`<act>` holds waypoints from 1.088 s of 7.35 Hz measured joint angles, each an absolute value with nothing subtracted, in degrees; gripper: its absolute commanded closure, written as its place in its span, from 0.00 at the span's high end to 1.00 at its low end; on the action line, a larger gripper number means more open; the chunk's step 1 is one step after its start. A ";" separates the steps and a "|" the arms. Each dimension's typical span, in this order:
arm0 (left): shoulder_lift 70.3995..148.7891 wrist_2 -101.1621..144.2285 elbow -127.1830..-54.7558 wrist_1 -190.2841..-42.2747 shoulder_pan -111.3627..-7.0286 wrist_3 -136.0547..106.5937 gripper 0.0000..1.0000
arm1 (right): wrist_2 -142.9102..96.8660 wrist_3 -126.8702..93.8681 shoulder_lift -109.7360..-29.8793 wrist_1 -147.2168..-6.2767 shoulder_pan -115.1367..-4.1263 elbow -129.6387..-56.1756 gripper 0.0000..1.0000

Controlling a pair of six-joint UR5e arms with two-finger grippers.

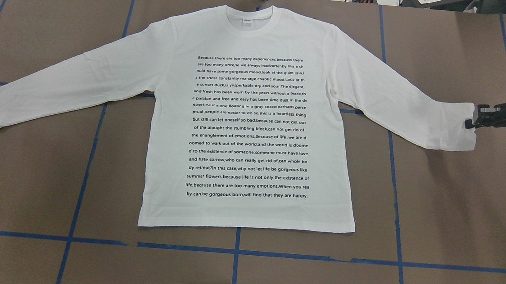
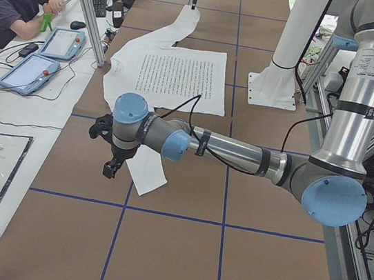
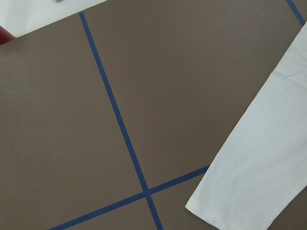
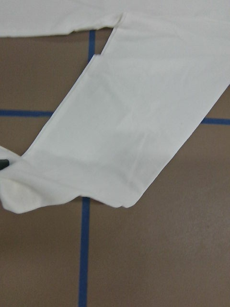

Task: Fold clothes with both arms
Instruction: 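Grasp the cuff of the sleeve nearest the right gripper and lift it, then carry the sleeve with the right gripper across the shirt toward the collar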

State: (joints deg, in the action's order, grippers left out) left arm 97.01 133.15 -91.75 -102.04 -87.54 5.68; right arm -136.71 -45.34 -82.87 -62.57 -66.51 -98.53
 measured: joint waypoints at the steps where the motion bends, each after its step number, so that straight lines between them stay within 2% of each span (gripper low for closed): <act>1: 97.02 133.18 -91.65 -102.04 -87.54 5.70 0.99 | -138.99 -45.42 -76.21 -69.55 -66.98 -100.18 0.00; 3: 97.03 133.18 -91.51 -102.04 -87.54 5.71 0.99 | -140.51 -46.93 -63.37 -79.16 -65.40 -100.07 0.00; 6: 96.90 133.23 -90.91 -102.04 -87.54 5.81 0.99 | -140.24 -49.95 -44.53 -79.07 -61.70 -87.96 0.00; 8: 96.84 133.24 -90.25 -102.08 -87.54 5.90 0.99 | -139.77 -50.14 -36.45 -76.82 -59.88 -83.22 0.00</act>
